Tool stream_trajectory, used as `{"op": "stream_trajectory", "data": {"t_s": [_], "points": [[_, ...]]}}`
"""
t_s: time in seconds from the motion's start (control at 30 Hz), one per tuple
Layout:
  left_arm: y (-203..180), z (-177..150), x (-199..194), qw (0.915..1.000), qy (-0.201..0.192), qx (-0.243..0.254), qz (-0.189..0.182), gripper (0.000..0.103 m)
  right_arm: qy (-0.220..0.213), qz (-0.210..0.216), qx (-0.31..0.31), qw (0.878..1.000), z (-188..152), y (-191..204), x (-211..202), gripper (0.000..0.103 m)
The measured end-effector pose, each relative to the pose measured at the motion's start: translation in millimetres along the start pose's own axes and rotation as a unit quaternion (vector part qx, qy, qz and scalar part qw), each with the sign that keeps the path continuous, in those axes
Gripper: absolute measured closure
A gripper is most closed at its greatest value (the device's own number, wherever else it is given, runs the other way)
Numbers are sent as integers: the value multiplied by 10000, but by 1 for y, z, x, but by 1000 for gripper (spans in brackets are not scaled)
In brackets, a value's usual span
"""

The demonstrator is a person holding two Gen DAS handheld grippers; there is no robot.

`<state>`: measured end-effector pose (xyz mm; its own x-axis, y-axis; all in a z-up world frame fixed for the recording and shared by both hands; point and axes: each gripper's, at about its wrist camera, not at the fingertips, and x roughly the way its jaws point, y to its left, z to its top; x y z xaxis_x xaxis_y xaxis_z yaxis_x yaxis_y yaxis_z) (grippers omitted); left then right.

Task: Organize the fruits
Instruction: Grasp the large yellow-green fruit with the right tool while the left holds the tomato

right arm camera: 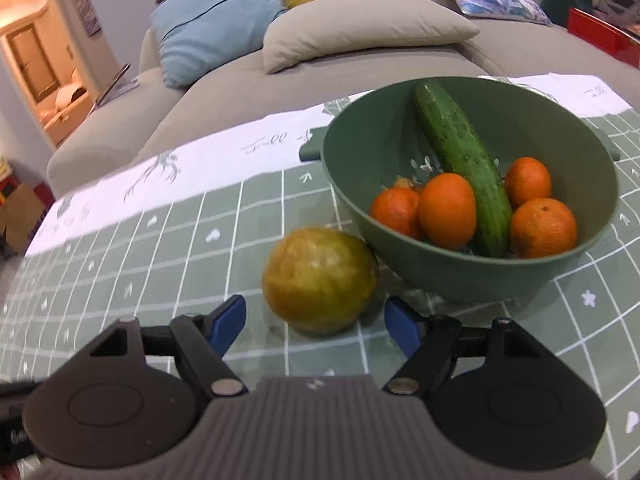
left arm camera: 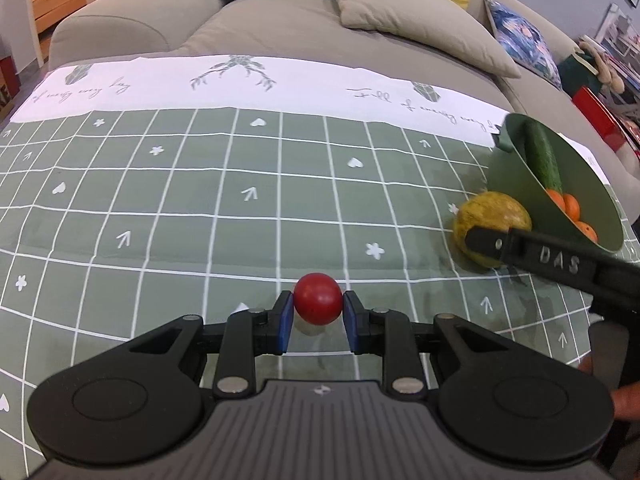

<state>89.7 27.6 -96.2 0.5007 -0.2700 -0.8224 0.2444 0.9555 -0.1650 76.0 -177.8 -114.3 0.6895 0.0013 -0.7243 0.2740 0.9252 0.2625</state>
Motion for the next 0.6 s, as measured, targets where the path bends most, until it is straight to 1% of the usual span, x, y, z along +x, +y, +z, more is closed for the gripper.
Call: {"op": "stream_trajectory", "data": {"t_s": [0.27, 0.33, 0.43, 0.6], "points": [[9, 1, 3, 9999, 60, -117, 46, 74, -24, -38, 350, 9994, 10, -1, 20, 31], [11, 1, 3, 9999, 59, -144, 62, 74, 31, -9, 373, 9993, 13, -1, 25, 36], [11, 1, 3, 9998, 77, -146, 88, 74, 69, 21, 467, 9989, 14, -4, 27, 37], [9, -1, -5, 9999, 57, -115, 110, 74, 103, 93, 323, 9994, 13, -7, 25, 38]]}}
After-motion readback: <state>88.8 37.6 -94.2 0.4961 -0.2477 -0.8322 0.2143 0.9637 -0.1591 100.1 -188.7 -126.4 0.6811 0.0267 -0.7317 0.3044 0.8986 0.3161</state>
